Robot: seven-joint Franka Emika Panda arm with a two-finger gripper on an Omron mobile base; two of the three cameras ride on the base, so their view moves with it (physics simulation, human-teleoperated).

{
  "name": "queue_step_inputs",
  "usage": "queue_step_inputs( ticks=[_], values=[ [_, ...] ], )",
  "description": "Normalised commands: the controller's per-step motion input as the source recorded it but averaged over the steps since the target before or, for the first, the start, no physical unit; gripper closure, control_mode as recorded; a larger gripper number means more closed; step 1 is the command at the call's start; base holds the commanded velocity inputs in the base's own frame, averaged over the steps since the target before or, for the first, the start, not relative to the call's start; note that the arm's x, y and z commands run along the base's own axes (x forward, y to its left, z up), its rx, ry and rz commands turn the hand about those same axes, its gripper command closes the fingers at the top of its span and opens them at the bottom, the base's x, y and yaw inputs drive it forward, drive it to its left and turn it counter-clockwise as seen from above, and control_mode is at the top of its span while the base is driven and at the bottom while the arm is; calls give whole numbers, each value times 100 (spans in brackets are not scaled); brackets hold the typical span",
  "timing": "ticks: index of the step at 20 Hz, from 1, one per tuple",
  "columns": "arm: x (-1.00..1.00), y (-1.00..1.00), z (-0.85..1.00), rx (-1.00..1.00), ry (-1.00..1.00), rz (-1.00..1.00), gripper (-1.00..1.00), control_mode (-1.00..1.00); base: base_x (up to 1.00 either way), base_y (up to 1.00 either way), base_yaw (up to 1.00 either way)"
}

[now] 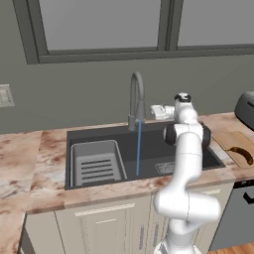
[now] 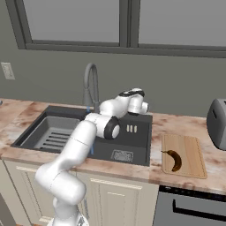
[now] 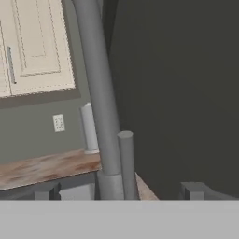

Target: Pick the banana from the sink and place it on the cutting board to airdry. Then turn off the sink faucet.

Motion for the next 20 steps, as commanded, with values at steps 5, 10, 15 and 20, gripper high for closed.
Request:
queue_step_inputs(
  ticks=[5, 10, 15, 20],
  values=[
    [5, 100, 40, -13, 0, 0, -100, -100, 0, 0, 0],
    [25, 100, 52, -26, 0, 0, -100, -100, 0, 0, 0],
    [32, 100, 40, -28, 0, 0, -100, -100, 0, 0, 0],
    [30, 62, 0, -20, 0, 7, -100, -100, 0, 0, 0]
  ],
)
